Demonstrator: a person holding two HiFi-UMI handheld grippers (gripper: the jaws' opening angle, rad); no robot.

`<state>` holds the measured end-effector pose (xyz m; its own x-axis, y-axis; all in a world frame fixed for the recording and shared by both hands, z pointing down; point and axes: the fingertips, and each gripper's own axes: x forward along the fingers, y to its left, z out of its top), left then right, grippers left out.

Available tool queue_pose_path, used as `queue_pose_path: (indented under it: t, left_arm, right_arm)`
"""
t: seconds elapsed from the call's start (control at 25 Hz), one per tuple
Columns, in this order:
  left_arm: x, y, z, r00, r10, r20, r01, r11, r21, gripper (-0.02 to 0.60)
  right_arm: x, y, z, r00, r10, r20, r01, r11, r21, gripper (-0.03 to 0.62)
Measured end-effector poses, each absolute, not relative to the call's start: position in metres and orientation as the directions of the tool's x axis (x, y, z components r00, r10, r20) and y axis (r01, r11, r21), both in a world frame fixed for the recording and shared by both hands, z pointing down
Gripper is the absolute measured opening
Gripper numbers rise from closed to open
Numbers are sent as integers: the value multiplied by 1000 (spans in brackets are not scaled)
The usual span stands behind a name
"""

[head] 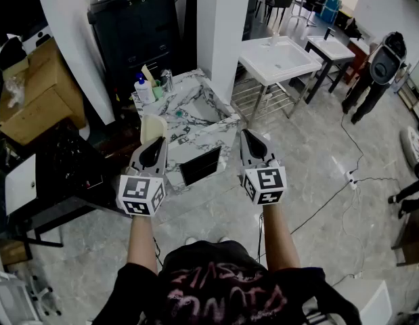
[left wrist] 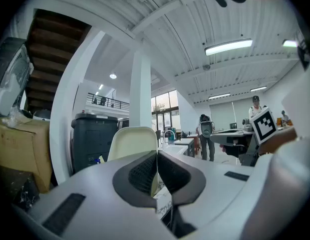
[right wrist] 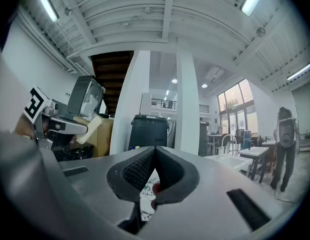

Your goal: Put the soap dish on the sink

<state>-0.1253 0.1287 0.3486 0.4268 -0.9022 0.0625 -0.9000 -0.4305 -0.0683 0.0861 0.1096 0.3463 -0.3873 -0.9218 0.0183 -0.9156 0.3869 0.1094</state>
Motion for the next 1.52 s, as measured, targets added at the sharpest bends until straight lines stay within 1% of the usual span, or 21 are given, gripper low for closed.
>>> queue_pose_path:
  t: [0.68, 1.2, 1.52]
  left_arm:
    - [-134, 136, 360, 431, -899, 81, -898, -436, -63, 20]
    - [-164, 137, 379, 465, -881, 87, -882, -470, -41, 20]
    - [-172, 116, 385, 483, -871, 91, -872, -488, -41, 20]
  right_arm:
    - [72, 116, 357, -409, -912, 37, -905, 410, 113, 14]
    - [43, 118, 370, -376, -926, 40, -919, 378, 113, 14]
    - [30, 99, 368, -368, -929, 35, -921, 369, 125, 14]
